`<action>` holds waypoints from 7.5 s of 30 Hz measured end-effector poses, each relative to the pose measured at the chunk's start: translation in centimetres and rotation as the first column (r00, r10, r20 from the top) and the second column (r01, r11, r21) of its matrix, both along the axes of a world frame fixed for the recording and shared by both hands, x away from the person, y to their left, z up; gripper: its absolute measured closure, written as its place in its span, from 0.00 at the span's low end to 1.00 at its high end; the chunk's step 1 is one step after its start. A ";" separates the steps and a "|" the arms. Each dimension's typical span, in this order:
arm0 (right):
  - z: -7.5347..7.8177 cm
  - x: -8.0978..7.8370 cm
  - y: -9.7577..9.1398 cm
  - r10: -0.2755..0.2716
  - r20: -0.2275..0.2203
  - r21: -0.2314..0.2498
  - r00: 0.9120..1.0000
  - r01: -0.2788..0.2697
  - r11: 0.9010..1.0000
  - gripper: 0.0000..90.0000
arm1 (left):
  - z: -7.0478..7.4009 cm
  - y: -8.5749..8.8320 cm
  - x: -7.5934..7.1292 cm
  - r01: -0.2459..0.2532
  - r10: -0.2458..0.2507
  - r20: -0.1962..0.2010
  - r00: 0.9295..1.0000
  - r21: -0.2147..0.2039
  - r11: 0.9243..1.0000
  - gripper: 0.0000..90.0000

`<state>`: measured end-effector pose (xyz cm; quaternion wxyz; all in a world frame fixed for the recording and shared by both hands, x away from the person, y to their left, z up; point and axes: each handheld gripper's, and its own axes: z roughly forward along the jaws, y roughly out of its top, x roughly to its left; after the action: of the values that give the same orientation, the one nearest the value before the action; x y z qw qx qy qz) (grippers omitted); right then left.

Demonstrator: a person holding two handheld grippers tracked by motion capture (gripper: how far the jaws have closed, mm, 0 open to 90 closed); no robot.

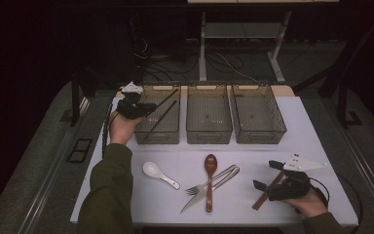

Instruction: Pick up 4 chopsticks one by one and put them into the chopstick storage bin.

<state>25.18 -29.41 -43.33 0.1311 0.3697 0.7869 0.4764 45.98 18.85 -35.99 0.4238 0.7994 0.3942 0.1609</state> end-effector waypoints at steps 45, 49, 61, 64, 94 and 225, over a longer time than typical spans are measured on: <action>0.0 0.0 -0.1 -0.003 -0.004 0.005 1.000 0.003 1.000 0.03 | -0.7 -1.5 0.1 0.022 -0.021 0.018 1.000 -0.058 0.998 0.60; 0.0 0.0 -0.1 -0.003 -0.003 0.003 1.000 0.003 1.000 0.03 | -0.5 -1.6 -0.8 0.046 -0.045 0.023 0.999 -0.071 0.996 0.55; 0.0 -0.1 0.0 -0.002 -0.003 -0.001 1.000 0.002 1.000 0.03 | -0.3 -2.2 -4.3 0.147 -0.145 0.036 0.989 -0.057 0.987 0.44; 0.0 -0.1 -0.1 -0.002 -0.004 -0.003 1.000 0.002 1.000 0.03 | -0.5 -2.3 -5.5 0.169 -0.167 0.035 0.985 -0.060 0.984 0.41; 0.5 -0.5 -1.6 0.115 -0.062 -0.034 0.991 -0.117 0.993 0.45 | -5.4 -2.5 -16.9 0.240 -0.236 0.074 0.969 -0.036 0.970 0.04; -1.3 3.6 6.4 0.353 -0.161 -0.186 0.922 -0.380 0.906 1.00 | -7.4 -3.6 -19.0 0.335 -0.333 0.062 0.941 -0.030 0.942 0.00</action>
<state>28.83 -22.97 -44.63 0.0289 0.2277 0.8954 0.3816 26.93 15.26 -43.41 0.4719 0.8411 0.2443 0.1011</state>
